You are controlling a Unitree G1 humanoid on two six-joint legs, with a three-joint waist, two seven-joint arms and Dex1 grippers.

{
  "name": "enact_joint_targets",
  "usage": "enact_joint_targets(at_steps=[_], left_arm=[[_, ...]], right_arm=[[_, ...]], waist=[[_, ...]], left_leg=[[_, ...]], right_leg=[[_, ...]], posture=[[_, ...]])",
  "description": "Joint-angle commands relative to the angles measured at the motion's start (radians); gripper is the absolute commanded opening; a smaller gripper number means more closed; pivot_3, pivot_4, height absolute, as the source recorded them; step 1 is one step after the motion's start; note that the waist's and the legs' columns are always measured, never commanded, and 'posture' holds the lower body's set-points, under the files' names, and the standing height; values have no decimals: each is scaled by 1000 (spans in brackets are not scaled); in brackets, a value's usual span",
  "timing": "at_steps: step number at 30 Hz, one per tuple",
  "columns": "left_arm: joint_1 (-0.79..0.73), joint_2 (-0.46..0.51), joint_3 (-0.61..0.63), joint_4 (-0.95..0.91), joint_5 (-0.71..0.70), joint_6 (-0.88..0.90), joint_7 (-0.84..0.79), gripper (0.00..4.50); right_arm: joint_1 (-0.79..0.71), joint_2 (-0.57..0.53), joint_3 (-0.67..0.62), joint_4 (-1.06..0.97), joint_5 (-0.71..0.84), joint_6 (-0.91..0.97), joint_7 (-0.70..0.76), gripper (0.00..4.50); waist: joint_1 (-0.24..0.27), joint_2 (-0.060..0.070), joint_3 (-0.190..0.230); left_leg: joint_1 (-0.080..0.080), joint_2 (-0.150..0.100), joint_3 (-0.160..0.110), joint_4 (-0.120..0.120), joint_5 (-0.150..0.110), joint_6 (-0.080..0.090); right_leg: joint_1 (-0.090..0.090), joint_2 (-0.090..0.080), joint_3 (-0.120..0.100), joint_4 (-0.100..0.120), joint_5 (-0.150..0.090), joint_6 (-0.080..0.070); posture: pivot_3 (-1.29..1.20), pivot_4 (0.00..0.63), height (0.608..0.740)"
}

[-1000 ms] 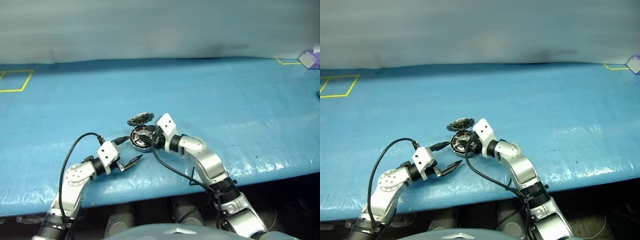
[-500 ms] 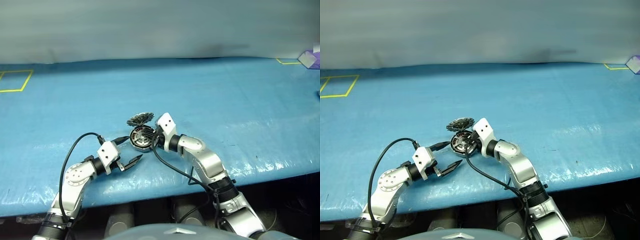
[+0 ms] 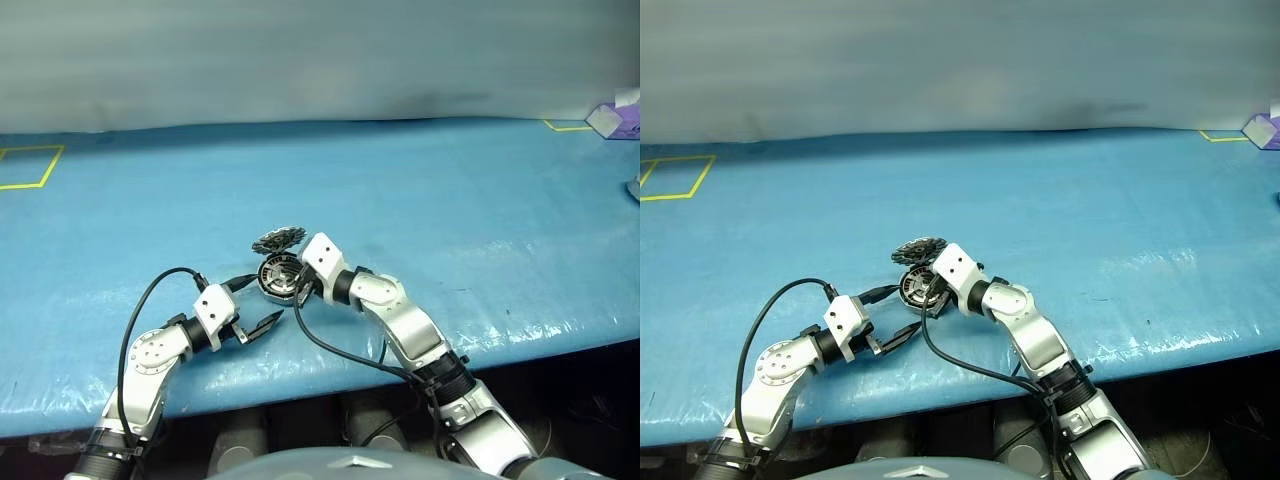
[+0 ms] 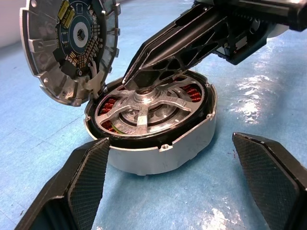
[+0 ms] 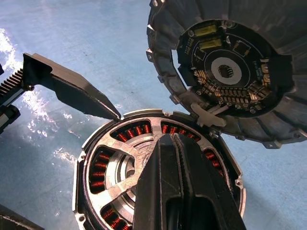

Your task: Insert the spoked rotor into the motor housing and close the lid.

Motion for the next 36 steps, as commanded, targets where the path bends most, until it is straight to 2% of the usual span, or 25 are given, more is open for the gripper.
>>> enact_joint_targets(at_steps=[1,4,8,15,21,27,33,36], left_arm=[[9,1,0,-23,-26,20,-18,4474],[11,20,14,-50,-46,44,-30,4474],[9,31,33,-70,-61,58,-28,4474],[4,29,33,-84,-66,80,-30,4474],[1,35,35,-94,-64,95,-30,4474],[0,32,33,-97,-59,101,-26,4474],[-4,26,26,-100,-50,98,-18,4474],[-2,23,26,-104,-46,96,-11,4474]], right_arm=[[39,-28,52,70,-50,-20,18,40],[42,-39,58,46,-52,-64,39,40],[45,4,1,22,-9,-145,14,40],[33,35,-56,-29,44,-166,24,40],[9,-56,-72,-117,30,-107,68,40],[-31,-228,-41,-216,-26,-26,162,40],[-96,-292,-22,-219,-75,6,207,40],[-128,-309,-1,-202,-123,23,212,601]], waist=[[0,0,0],[0,-1,0],[1,-2,0],[3,-3,4],[6,-3,5],[8,-3,6],[6,-3,7],[8,-4,7]], left_leg=[[0,0,0,0,0,0],[0,0,1,-2,0,0],[-1,0,2,-6,0,0],[-5,0,1,-11,0,0],[-6,0,2,-11,0,0],[-6,0,2,-11,0,0],[-6,0,2,-11,0,0],[-6,0,2,-11,0,0]], right_leg=[[0,0,0,0,0,0],[-1,0,0,0,0,0],[-1,0,0,-1,-1,-2],[-4,1,0,0,-3,-3],[-4,1,0,-1,-3,-3],[-4,1,0,-1,-3,-3],[-4,1,0,0,-3,-3],[-4,1,0,-1,-3,-3]], posture=[[0,150,740],[0,150,740],[0,150,740],[0,150,740],[0,150,740],[0,150,740],[0,150,740],[0,150,740]])
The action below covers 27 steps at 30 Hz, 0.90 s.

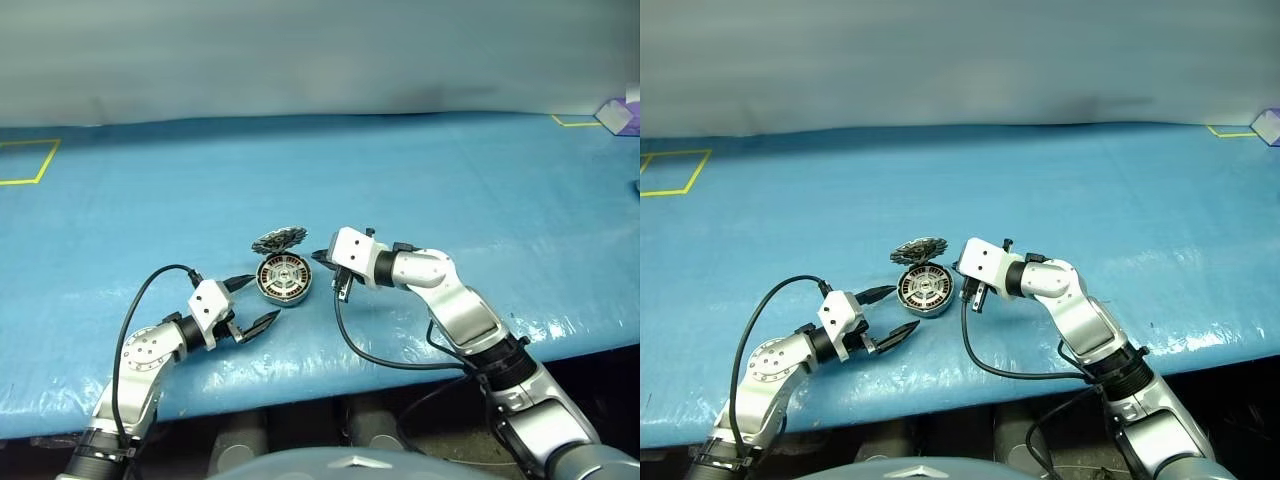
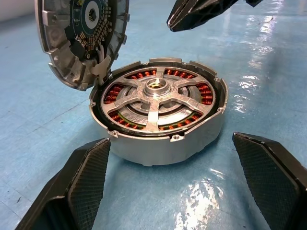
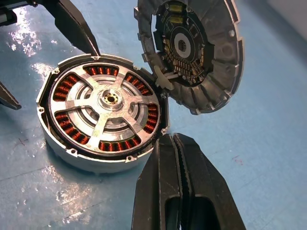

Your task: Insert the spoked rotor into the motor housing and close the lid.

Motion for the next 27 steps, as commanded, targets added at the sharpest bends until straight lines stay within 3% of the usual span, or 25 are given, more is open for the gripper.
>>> enact_joint_targets(at_steps=[1,6,14,19,22,27], left_arm=[[-5,-3,5,-49,1,-7,11,4474],[10,-10,6,-59,5,-11,24,4474],[25,2,41,-111,-38,6,26,4474],[2,0,91,-178,-175,66,-12,4474],[-28,-7,107,-192,-230,77,-35,4474],[-93,-52,128,-185,-308,73,-39,4474]], right_arm=[[-38,-5,12,-1,-50,9,-6,894],[-53,10,31,105,-146,-7,-85,2542],[-16,31,-18,89,-123,9,-103,2542],[35,43,-44,52,-85,29,-101,2542],[61,61,-67,31,-56,43,-111,1962],[100,88,-96,-3,-26,64,-134,301]], waist=[[1,0,0],[1,-1,0],[1,-1,1],[3,-1,1],[3,-1,1],[2,-1,1]], left_leg=[[0,0,0,0,0,0],[0,0,0,0,0,0],[0,0,0,0,0,0],[0,0,0,0,0,0],[0,0,0,1,0,0],[0,0,0,1,0,0]], right_leg=[[0,0,0,0,0,0],[0,0,0,0,0,0],[0,0,0,0,0,0],[1,0,0,0,0,0],[1,0,0,0,0,0],[1,0,0,1,0,1]], posture=[[0,150,740],[0,150,740],[0,150,740],[0,150,740],[0,150,740],[0,150,740]])
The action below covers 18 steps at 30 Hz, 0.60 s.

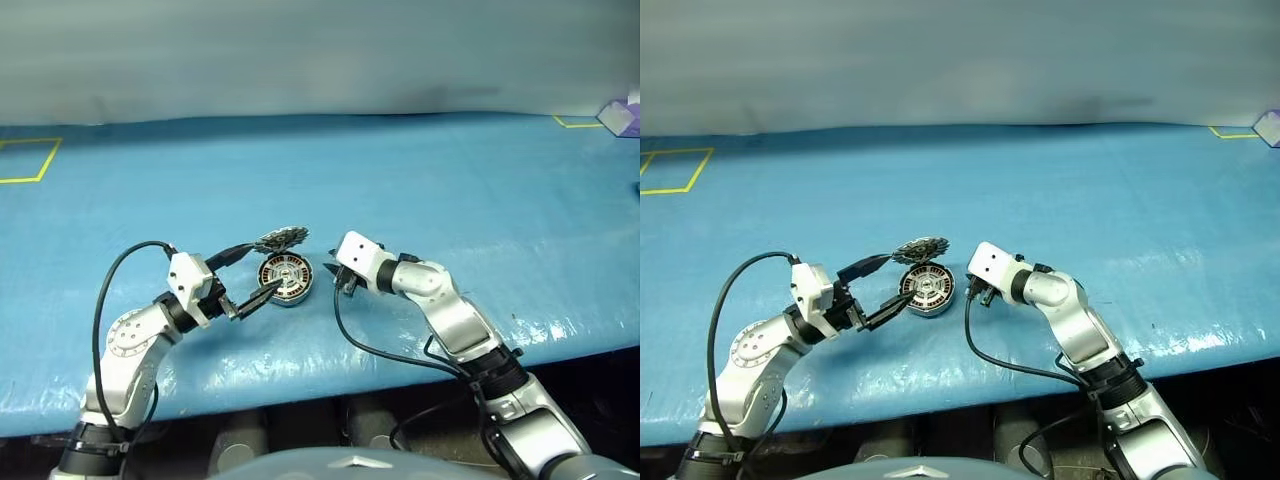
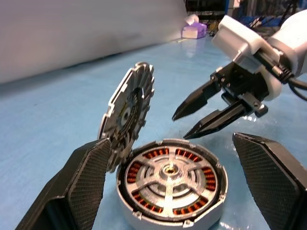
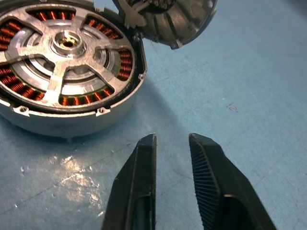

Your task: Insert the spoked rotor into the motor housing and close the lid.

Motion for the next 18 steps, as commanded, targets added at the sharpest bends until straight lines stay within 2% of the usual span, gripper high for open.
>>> enact_joint_targets(at_steps=[1,8,13,18], left_arm=[[-51,-33,37,-18,-45,-18,11,4474],[-202,-100,125,27,-163,26,63,4474],[-331,-64,121,175,-8,26,158,4474],[-420,-15,49,321,100,47,117,4474]], right_arm=[[12,5,-29,-52,10,6,-23,27],[44,7,-30,-69,7,22,-46,27],[57,7,-33,-79,17,28,-49,27],[63,1,-31,-87,10,25,-57,27]], waist=[[1,0,0],[2,0,0],[0,0,0],[0,0,0]], left_leg=[[0,0,0,0,0,0],[0,0,0,2,0,0],[0,-1,-1,3,0,0],[0,-1,-2,3,0,0]], right_leg=[[0,0,0,0,0,0],[1,0,0,0,1,1],[2,1,0,0,1,2],[3,1,0,0,2,3]], posture=[[0,150,740],[0,150,740],[0,150,740],[0,150,740]])
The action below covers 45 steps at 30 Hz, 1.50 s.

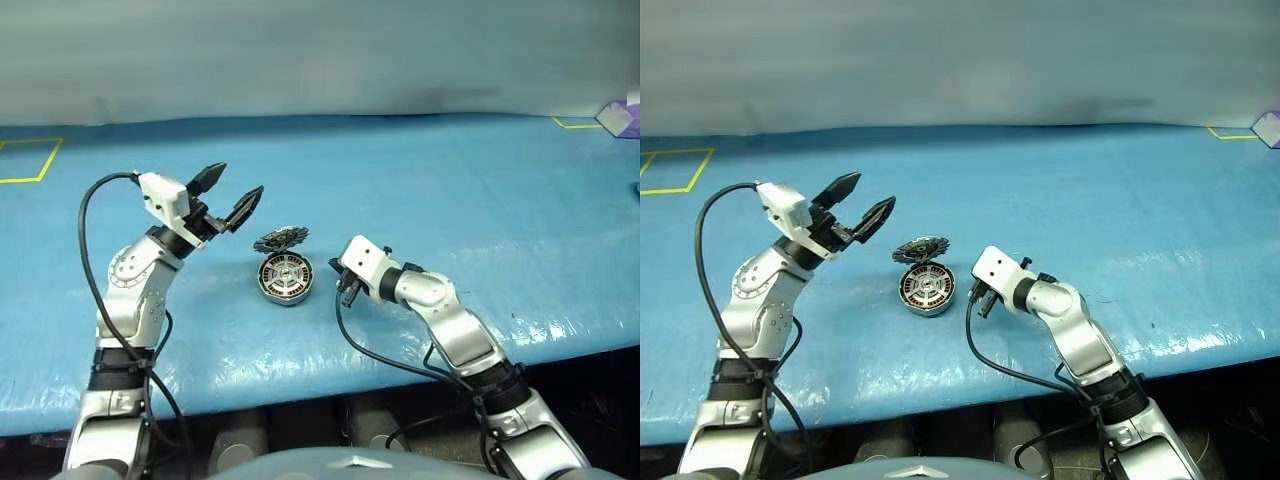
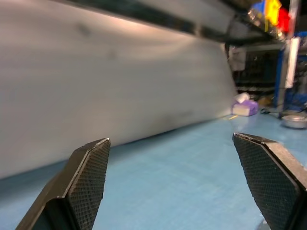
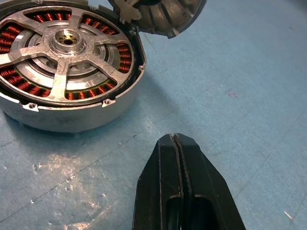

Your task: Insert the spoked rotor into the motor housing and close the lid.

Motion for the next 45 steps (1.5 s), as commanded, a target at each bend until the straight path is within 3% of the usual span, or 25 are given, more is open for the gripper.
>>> enact_joint_targets(at_steps=[1,4,15,23,28,31,37,45], left_arm=[[-47,25,-44,70,78,8,-14,4474],[-57,20,-41,107,80,7,-25,3839],[-159,-6,-56,265,112,-20,-86,198],[-258,-9,-95,389,72,29,-327,198],[-303,6,-138,432,40,174,-505,198],[-313,23,-191,462,110,169,-535,198],[-282,2,-186,403,59,218,-605,198],[-165,11,-279,303,99,245,-651,198]], right_arm=[[-1,0,-19,-43,8,-3,-7,27],[7,-1,-24,-51,3,0,-22,0],[35,-15,-15,-77,19,16,-2,0],[59,-22,-7,-80,13,10,2,0],[63,-23,-17,-88,9,11,-9,0],[66,-23,-23,-96,10,14,-19,0],[78,-23,-30,-105,10,25,-37,0],[74,-28,-36,-98,-11,44,-75,0]], waist=[[0,0,0],[-2,0,0],[6,0,0],[6,0,0],[0,0,0],[-2,0,0],[-2,0,0],[-1,0,0]], left_leg=[[0,0,0,0,0,0],[0,0,0,0,0,0],[0,0,-1,0,0,-1],[-1,0,-1,0,0,-1],[-1,0,-1,2,0,-1],[-2,0,-2,3,0,0],[-3,0,-2,4,0,0],[-4,0,-3,7,0,0]], right_leg=[[0,0,0,0,0,0],[0,0,0,0,0,0],[0,0,0,0,0,1],[0,0,0,0,1,1],[0,0,0,1,1,1],[0,1,0,1,1,1],[0,1,0,1,1,1],[0,1,0,2,1,1]], posture=[[0,150,740],[0,150,740],[0,150,740],[0,150,740],[0,150,740],[0,150,740],[0,150,740],[0,150,740]])
